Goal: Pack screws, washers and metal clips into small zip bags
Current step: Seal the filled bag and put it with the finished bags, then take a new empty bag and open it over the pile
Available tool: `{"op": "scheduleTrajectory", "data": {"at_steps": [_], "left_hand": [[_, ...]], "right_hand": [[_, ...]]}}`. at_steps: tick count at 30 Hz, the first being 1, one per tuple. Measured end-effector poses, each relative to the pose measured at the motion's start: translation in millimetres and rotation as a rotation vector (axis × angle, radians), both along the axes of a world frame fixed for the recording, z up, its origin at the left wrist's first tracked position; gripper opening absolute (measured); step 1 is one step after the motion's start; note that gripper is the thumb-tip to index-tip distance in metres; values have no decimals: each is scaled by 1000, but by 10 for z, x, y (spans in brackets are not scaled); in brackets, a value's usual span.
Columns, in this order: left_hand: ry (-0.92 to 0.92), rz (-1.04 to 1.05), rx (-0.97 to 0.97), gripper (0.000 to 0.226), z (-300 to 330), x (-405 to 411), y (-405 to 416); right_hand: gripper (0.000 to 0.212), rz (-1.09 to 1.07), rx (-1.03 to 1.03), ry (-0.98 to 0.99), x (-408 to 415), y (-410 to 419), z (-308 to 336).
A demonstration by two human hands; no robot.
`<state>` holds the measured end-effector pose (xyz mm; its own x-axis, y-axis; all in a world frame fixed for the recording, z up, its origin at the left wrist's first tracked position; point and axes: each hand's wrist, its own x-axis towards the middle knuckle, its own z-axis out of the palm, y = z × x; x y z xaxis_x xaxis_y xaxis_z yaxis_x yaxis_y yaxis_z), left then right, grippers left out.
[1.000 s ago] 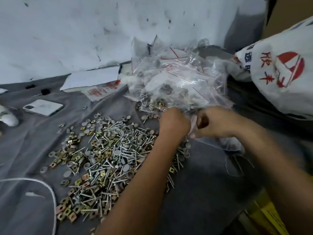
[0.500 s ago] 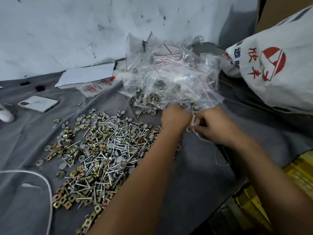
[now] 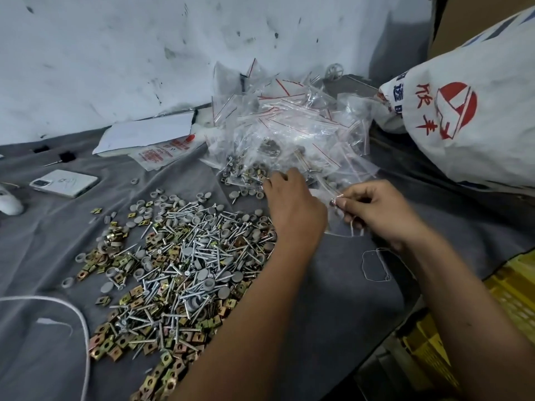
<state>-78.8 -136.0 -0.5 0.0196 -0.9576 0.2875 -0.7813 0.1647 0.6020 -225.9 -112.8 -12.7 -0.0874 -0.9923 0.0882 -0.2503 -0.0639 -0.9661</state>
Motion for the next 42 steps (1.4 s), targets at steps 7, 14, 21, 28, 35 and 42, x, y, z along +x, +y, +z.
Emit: {"op": "scheduleTrajectory", "data": {"at_steps": [7,14,21,28,35,42], "left_hand": [[293,-102,218,24,-149,-284,140],[-203,-290,87,31,-350,-418,164],[627,-314,388,24,-53,-287,46],[1835,-422,599,87,341,696,97],[1401,12,126,7,338,2064,220],[1063,160,8,12,33,2888,365]], "right_hand": [[29,-252,-97,33,-38,33,33],[29,-457,-427,-68,-239,161,632],[14,-189,-408,-94,90,232,898],[17,-35,-337,-305,810,104,711],[26,227,-102,-242,1615,-73,503],[14,410,138,-339,2322,-293,452]]}}
